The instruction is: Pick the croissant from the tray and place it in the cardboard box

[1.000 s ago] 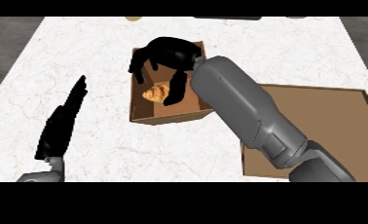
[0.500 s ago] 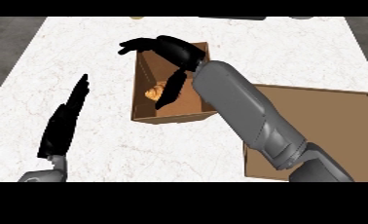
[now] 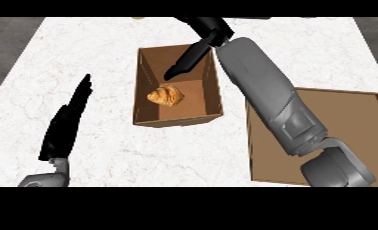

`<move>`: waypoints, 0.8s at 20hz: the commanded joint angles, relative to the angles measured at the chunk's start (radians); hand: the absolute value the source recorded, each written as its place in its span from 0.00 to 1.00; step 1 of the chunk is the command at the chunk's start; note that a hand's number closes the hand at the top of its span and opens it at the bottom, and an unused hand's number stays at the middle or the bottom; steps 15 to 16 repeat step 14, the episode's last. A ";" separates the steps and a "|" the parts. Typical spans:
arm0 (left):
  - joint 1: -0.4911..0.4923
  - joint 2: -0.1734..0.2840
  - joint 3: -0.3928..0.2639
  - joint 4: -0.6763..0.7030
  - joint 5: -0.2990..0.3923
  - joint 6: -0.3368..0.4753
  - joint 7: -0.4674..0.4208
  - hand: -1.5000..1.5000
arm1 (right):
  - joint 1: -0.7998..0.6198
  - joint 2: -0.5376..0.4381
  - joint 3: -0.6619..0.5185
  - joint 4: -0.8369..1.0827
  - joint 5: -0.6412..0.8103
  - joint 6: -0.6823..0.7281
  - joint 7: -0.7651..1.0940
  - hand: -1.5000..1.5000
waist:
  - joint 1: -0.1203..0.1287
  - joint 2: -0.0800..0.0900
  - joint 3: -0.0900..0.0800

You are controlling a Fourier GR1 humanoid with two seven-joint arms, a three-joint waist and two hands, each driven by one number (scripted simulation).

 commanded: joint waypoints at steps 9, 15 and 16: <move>0.016 0.004 -0.023 -0.049 -0.001 -0.024 -0.008 0.50 | -0.068 -0.318 -0.176 0.231 -0.080 0.164 -0.053 0.00 | 0.048 0.024 0.003; -0.048 -0.013 -0.024 -0.016 -0.006 -0.008 -0.007 0.50 | -0.083 -0.382 -0.161 0.254 -0.053 0.251 -0.094 0.00 | 0.062 0.041 0.003; -0.048 -0.013 -0.024 -0.016 -0.006 -0.008 -0.007 0.50 | -0.083 -0.382 -0.161 0.254 -0.053 0.251 -0.094 0.00 | 0.062 0.041 0.003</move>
